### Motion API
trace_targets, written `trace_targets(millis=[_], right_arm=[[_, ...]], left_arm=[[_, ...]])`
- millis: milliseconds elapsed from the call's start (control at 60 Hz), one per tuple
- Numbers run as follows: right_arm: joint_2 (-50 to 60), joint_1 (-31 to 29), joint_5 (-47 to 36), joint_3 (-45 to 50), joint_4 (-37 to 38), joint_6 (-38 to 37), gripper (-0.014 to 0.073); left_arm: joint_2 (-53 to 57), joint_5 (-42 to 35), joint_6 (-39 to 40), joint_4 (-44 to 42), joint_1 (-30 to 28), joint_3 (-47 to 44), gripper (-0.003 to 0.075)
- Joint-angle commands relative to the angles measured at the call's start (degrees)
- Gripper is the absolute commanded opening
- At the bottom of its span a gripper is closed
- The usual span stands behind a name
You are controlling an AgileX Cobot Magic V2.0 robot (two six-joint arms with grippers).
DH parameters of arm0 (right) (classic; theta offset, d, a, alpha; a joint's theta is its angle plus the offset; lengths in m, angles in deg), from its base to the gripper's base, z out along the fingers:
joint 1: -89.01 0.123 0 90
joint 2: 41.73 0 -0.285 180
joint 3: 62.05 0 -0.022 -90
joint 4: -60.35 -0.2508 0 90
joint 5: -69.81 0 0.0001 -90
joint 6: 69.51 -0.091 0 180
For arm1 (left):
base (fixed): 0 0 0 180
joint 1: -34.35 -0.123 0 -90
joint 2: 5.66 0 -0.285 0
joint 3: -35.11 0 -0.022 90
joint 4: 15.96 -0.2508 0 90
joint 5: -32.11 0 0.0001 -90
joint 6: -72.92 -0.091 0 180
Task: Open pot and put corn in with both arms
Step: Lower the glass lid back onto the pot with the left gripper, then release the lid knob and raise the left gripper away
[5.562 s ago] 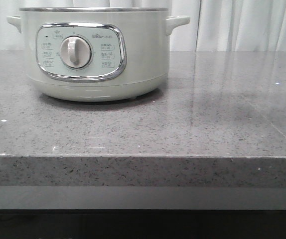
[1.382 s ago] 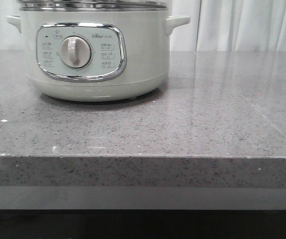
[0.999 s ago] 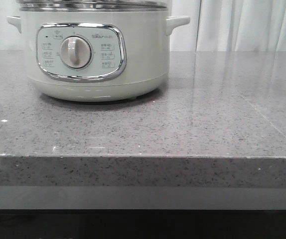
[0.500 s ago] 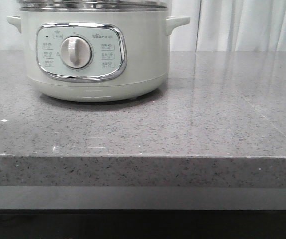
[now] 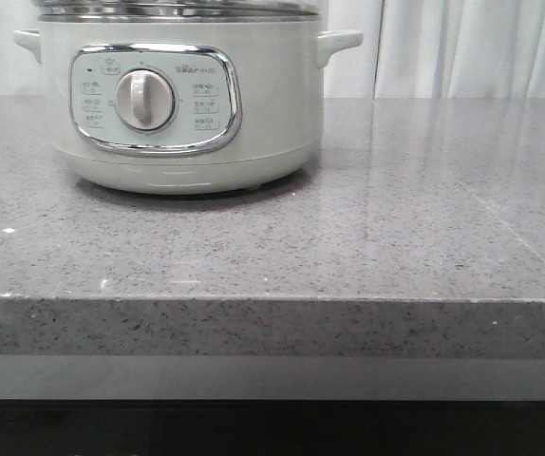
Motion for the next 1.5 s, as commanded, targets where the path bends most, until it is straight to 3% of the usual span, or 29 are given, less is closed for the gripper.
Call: trace_targets(millis=[0, 200, 300, 833, 966, 1216, 1482], right_arm=[[0.3, -0.1, -2.4, -1.6, 0.4, 0.6, 0.034], [0.3, -0.1, -1.0, -1.6, 0.4, 0.6, -0.0025], [0.3, -0.1, -0.8, -1.6, 0.4, 0.6, -0.0125], [0.3, -0.1, -0.8, -1.6, 0.4, 0.6, -0.0119], [0.3, -0.1, -0.8, -1.6, 0.4, 0.6, -0.0119], [0.3, -0.1, -0.9, -1.6, 0.4, 0.6, -0.012], [0.3, -0.1, -0.8, -1.6, 0.4, 0.6, -0.012]], left_arm=[[0.0, -5.2, 0.2, -0.7, 0.3, 1.3, 0.0261], [0.0, -5.7, 0.2, -2.7, 0.3, 1.3, -0.0009], [0.0, -5.7, 0.2, -2.8, 0.3, 1.3, -0.002], [0.3, -5.5, 0.2, -2.6, 0.4, 1.2, -0.002], [2.6, -9.2, 0.2, -3.2, -0.7, -1.2, -0.002], [15.0, -21.9, 0.2, -2.9, -10.9, -16.1, -0.002], [30.1, -28.9, 0.2, -2.5, -19.1, -33.2, -0.002]])
